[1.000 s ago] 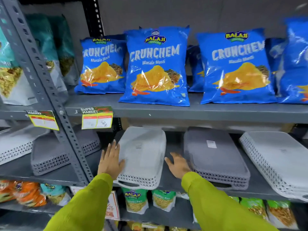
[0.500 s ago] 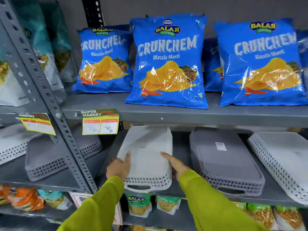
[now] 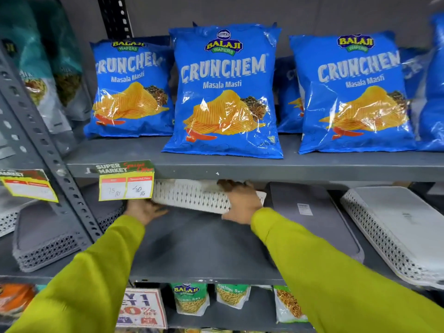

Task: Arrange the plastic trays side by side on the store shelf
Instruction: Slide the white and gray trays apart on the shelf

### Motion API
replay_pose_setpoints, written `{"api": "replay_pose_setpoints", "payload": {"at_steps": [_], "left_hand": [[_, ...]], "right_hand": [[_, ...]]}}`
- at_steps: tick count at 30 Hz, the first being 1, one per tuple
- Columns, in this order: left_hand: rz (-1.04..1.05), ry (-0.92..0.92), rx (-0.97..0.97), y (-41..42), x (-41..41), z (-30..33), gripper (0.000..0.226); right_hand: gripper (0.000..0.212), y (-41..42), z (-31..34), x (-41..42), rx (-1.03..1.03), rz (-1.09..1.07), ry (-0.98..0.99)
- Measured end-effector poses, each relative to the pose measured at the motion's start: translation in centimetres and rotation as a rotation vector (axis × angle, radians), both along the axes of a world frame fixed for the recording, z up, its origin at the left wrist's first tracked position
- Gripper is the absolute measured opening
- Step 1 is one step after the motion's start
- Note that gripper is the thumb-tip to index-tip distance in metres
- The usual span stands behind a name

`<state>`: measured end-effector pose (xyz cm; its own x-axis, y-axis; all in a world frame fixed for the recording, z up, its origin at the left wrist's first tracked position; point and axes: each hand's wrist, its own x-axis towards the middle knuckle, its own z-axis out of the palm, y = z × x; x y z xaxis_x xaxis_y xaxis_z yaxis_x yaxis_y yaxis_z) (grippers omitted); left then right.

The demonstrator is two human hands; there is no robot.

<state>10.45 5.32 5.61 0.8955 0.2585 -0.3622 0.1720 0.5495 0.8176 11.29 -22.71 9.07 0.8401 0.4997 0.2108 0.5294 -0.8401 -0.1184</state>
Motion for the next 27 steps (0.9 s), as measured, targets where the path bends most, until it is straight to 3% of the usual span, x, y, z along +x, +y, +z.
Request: {"api": "replay_pose_setpoints", "payload": {"at_steps": [4, 6, 9, 12, 16, 20, 23, 25, 27], "left_hand": [[0.019, 0.113, 0.102, 0.9, -0.9, -2.1, 0.038], [-0.062, 0.168, 0.294, 1.3, -0.7, -4.4, 0.03], [0.009, 0.251, 0.627, 1.2, -0.6, -6.7, 0.025], [0.039, 0.25, 0.741, 0.9, -0.8, -7.4, 0.03], [0.088, 0.32, 0.798, 1.4, -1.4, -9.0, 0.029], [0.128, 0.424, 0.974, 0.6, -2.3, -8.6, 0.033], [0.183, 0.495, 1.271, -1.3, -2.4, -7.0, 0.047], [0.212, 0.341, 1.415, -4.6, -1.4, -6.1, 0.05], [0.158, 0.038, 1.465, -9.7, -0.1, -4.9, 0.044]], "right_hand": [[0.077, 0.6, -6.0, -1.3, -0.175, 0.114, 0.0], [0.073, 0.7, -8.6, -2.1, -0.233, 0.141, -0.032], [0.064, 0.7, -10.8, -3.2, -0.247, 0.184, -0.021], [0.064, 0.6, -12.5, -3.8, -0.246, 0.229, -0.005], [0.03, -0.5, -13.6, -3.9, -0.188, 0.25, 0.066], [0.061, -5.0, -11.6, -2.9, -0.016, 0.134, 0.043], [0.057, -10.7, -10.2, -1.2, 0.081, -0.077, -0.206], [0.048, -15.6, -9.7, -0.4, 0.038, -0.292, -0.297], [0.048, -20.1, -9.3, -0.2, 0.052, -0.513, -0.201]]}}
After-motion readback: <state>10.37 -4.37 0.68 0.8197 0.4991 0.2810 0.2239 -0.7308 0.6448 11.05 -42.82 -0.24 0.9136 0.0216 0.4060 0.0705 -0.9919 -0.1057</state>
